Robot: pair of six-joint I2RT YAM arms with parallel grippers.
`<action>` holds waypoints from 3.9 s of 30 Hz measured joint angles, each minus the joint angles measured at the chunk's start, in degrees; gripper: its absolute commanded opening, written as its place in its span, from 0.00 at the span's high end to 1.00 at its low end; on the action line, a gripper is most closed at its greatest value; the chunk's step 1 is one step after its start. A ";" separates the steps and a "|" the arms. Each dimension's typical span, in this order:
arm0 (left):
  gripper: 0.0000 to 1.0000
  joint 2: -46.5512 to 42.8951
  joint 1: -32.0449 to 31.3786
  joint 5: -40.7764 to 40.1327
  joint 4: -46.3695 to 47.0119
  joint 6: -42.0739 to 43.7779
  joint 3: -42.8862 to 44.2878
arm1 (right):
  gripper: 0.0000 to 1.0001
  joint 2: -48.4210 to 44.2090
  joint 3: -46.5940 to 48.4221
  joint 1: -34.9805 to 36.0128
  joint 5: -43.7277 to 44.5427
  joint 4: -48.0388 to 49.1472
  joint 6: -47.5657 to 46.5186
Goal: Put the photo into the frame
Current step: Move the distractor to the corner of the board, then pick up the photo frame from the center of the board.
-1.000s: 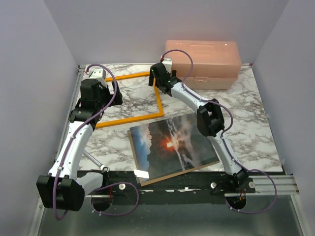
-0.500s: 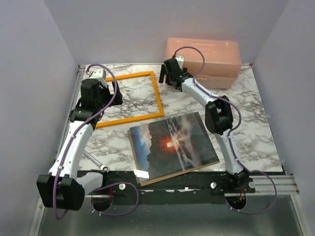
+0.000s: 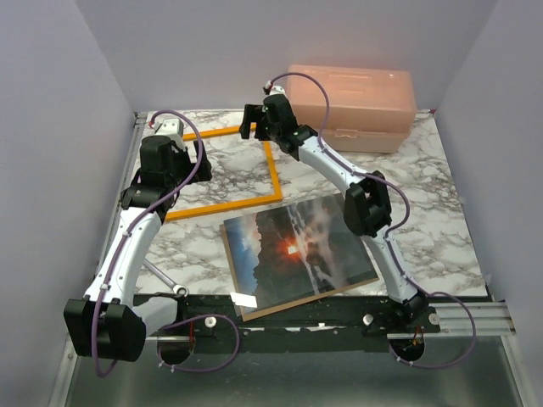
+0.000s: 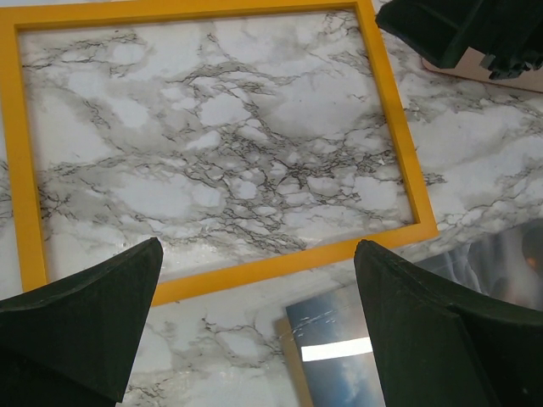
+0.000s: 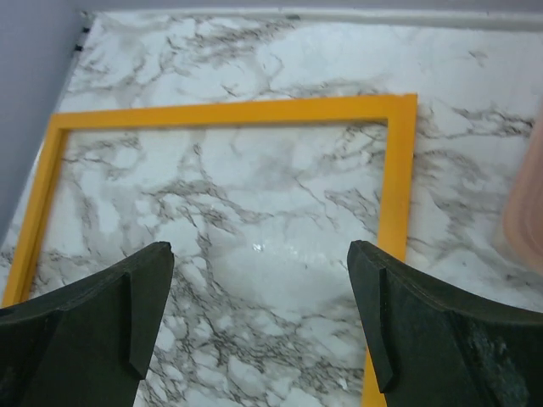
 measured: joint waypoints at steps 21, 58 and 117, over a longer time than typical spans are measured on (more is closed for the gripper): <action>0.01 1.05 -0.28 1.40 0.00 0.00 0.00 | 0.06 13.77 9.90 1.03 22.95 14.91 -5.11; 0.02 1.51 -0.39 2.16 -0.02 0.33 0.00 | 0.00 -9.94 -22.05 -6.01 15.06 4.87 -0.70; 0.02 7.32 -20.13 0.37 -2.40 18.08 -0.13 | 0.99 -10.86 -12.59 1.70 -1.49 -34.82 0.04</action>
